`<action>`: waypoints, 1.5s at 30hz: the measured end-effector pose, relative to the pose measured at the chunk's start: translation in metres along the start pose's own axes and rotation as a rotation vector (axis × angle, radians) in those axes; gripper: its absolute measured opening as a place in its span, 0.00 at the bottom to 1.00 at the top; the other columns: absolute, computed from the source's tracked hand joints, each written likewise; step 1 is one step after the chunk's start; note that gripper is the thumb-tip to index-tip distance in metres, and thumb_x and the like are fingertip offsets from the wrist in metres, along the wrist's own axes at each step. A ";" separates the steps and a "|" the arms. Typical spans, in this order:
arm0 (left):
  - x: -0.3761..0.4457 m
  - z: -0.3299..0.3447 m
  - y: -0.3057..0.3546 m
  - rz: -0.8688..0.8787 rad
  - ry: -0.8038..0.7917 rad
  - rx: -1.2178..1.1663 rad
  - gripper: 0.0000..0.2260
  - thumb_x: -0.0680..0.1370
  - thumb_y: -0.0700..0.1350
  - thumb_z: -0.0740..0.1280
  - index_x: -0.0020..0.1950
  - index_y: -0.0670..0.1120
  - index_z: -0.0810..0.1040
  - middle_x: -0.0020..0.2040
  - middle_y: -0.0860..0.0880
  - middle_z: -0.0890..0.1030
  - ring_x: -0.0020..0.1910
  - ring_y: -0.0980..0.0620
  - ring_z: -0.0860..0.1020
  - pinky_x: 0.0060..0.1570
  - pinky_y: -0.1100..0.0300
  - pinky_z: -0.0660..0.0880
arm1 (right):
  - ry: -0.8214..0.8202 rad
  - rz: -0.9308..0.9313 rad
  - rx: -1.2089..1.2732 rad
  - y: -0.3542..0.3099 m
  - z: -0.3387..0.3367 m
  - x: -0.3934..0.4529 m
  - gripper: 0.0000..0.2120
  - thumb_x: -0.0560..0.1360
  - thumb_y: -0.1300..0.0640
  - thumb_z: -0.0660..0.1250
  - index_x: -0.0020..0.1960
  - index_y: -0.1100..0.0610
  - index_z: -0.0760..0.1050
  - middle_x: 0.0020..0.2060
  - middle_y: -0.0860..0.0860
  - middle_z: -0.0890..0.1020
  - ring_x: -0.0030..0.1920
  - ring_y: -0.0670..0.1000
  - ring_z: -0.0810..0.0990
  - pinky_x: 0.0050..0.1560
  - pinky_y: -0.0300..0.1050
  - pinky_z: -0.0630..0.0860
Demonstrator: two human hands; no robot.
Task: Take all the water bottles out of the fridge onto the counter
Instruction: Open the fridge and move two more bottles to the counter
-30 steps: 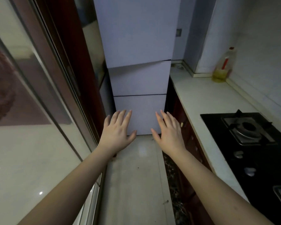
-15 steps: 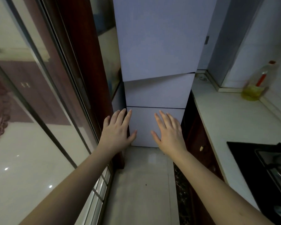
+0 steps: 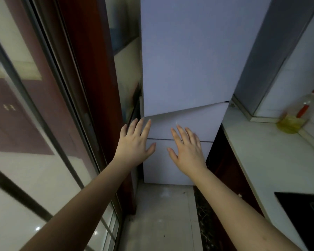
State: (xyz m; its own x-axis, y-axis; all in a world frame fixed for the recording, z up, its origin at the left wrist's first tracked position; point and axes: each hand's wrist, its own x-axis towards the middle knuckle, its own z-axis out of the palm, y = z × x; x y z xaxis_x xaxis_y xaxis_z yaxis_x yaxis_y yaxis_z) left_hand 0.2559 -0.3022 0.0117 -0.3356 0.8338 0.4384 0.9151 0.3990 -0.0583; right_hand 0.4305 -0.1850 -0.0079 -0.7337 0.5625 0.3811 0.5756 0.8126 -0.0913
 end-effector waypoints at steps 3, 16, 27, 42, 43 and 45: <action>0.026 0.009 -0.013 -0.005 0.016 0.015 0.34 0.77 0.64 0.54 0.78 0.47 0.57 0.76 0.43 0.65 0.75 0.42 0.62 0.70 0.40 0.63 | -0.007 -0.019 -0.012 0.001 0.008 0.027 0.32 0.81 0.42 0.55 0.80 0.51 0.52 0.79 0.52 0.55 0.78 0.57 0.53 0.76 0.56 0.49; 0.138 0.052 -0.033 -0.194 -0.063 -0.132 0.38 0.78 0.62 0.59 0.80 0.44 0.50 0.78 0.44 0.60 0.76 0.44 0.59 0.72 0.44 0.59 | 0.092 -0.170 0.064 0.019 0.030 0.144 0.30 0.79 0.45 0.62 0.77 0.56 0.62 0.76 0.56 0.64 0.75 0.60 0.63 0.73 0.60 0.61; 0.165 0.076 -0.035 -0.586 -0.149 -1.144 0.29 0.78 0.43 0.68 0.76 0.51 0.60 0.62 0.58 0.71 0.62 0.56 0.72 0.51 0.63 0.71 | 0.063 -0.257 0.105 0.021 0.042 0.177 0.30 0.80 0.44 0.58 0.78 0.54 0.58 0.78 0.54 0.60 0.77 0.59 0.58 0.75 0.58 0.54; 0.100 0.056 -0.034 -0.316 -0.311 -1.127 0.18 0.78 0.30 0.61 0.62 0.48 0.76 0.53 0.51 0.81 0.47 0.65 0.80 0.45 0.73 0.74 | 0.311 -0.279 0.149 -0.021 0.006 0.132 0.26 0.80 0.48 0.58 0.77 0.54 0.62 0.74 0.53 0.66 0.75 0.56 0.62 0.74 0.56 0.61; 0.095 0.055 -0.031 -0.290 -0.339 -1.112 0.17 0.78 0.31 0.61 0.60 0.48 0.77 0.52 0.52 0.82 0.48 0.65 0.81 0.46 0.73 0.73 | 0.357 -0.269 0.109 -0.021 0.003 0.127 0.26 0.80 0.48 0.59 0.76 0.54 0.63 0.74 0.53 0.67 0.75 0.56 0.61 0.74 0.56 0.59; 0.086 0.054 -0.026 -0.266 -0.358 -1.080 0.17 0.77 0.32 0.61 0.59 0.49 0.78 0.50 0.53 0.83 0.48 0.65 0.80 0.48 0.70 0.73 | 0.438 -0.258 0.009 -0.019 -0.004 0.116 0.26 0.79 0.50 0.61 0.76 0.54 0.63 0.75 0.53 0.66 0.76 0.56 0.59 0.76 0.57 0.53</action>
State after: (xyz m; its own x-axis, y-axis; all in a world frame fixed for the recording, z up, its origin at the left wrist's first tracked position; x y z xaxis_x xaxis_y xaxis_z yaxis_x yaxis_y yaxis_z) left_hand 0.1912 -0.2203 0.0022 -0.4318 0.9013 0.0339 0.4626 0.1890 0.8662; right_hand 0.3355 -0.1359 0.0416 -0.6301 0.2283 0.7422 0.3911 0.9190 0.0493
